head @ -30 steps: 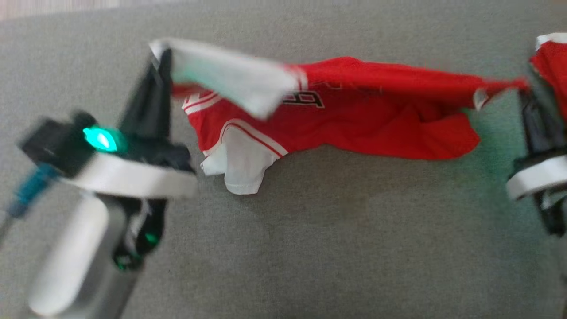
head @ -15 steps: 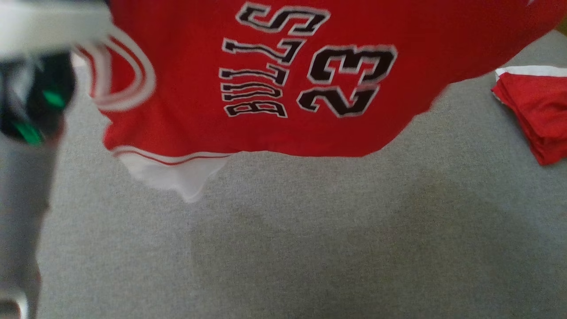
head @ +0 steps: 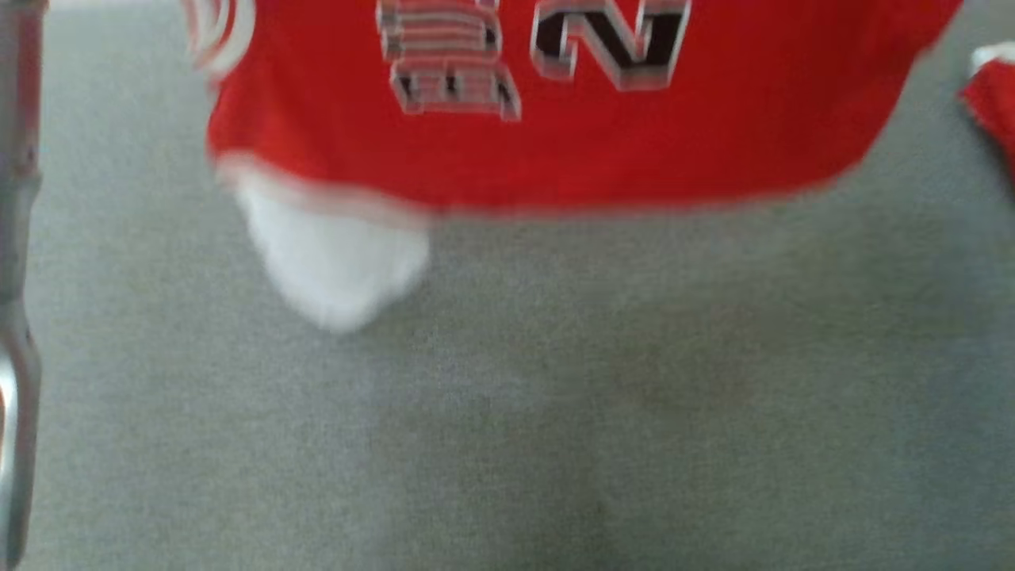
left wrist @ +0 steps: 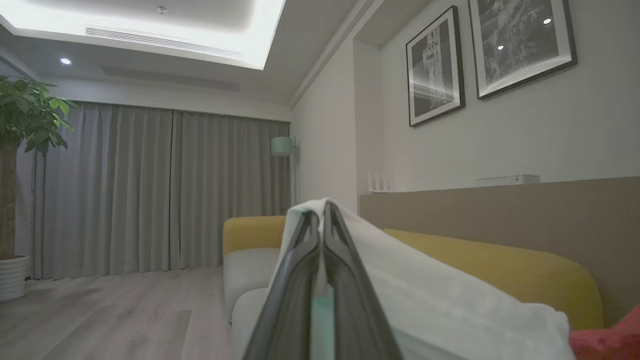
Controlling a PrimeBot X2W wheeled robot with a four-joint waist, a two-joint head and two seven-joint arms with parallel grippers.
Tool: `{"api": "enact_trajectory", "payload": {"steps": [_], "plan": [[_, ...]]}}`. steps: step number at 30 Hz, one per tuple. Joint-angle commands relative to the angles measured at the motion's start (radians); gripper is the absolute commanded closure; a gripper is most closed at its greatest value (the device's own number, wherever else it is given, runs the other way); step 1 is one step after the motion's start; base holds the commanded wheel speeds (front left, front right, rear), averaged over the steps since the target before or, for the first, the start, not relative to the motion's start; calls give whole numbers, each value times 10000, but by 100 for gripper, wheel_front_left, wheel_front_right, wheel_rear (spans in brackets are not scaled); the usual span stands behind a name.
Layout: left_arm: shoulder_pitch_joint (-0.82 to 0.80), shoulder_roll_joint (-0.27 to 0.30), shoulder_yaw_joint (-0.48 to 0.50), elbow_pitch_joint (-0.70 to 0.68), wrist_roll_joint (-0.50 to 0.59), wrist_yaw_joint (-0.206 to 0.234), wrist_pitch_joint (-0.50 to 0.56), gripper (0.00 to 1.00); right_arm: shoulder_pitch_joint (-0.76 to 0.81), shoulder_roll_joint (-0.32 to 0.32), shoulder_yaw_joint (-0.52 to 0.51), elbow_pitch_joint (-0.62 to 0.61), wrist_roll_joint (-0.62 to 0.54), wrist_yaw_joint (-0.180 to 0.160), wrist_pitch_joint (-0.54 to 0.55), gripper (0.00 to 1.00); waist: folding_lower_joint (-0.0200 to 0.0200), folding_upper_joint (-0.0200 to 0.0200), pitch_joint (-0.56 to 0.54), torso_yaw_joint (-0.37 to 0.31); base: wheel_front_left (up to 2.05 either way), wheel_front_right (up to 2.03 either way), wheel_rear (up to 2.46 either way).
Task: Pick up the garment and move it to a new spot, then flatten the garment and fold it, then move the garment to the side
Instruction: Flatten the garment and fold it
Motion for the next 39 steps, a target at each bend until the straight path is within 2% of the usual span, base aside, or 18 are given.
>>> {"api": "enact_trajectory", "payload": {"steps": [1, 7, 11, 15, 19, 22, 29, 33, 39], "plan": [[-1012, 266, 182, 10, 169, -87, -237, 100, -666, -23, -15, 88, -138, -9, -310, 100, -3, 0, 904, 109, 0, 0, 0], [-2269, -169, -109, 1144, 315, -359, -1158, 100, -2110, 64, -285, 1149, -1073, -9, -1128, 100, -3, 0, 1467, 201, 0, 0, 0], [-2143, -276, -293, 1634, -111, -492, -1345, 100, -2108, 160, -410, 1599, -1560, -9, -1324, 100, -3, 0, 1532, 275, 0, 0, 0], [-731, -45, -542, 1248, -692, -541, -1183, 100, -1247, 194, -325, 1649, -1871, -9, -1363, 100, -3, 0, 1427, 272, 0, 0, 0], [1763, 405, -473, 140, -1285, -483, -1230, 100, 256, 168, -394, 1254, -1916, -9, -1368, 100, -3, 0, 1196, 261, 0, 0, 0], [4006, 627, -484, -945, -1645, -197, -1322, 100, 1658, 127, -654, 861, -1904, -9, -1370, 100, -3, 0, 903, 287, 0, 0, 0], [8670, 879, -858, -3157, -2010, 915, -1501, 100, 5352, 259, -1802, -365, -1829, -9, -1371, 100, -3, 0, 177, 288, 0, 0, 0], [10564, 828, -1008, -3973, -2327, 1368, -1669, 100, 7411, 478, -2452, -1121, -1893, -9, -1371, 100, -3, 0, -171, 244, 0, 0, 0], [12543, 891, -1003, -4907, -2739, 1870, -1886, 100, 9886, 916, -3481, -2203, -2295, -9, -1371, 100, -3, 0, -672, 129, 0, 0, 0]]}}
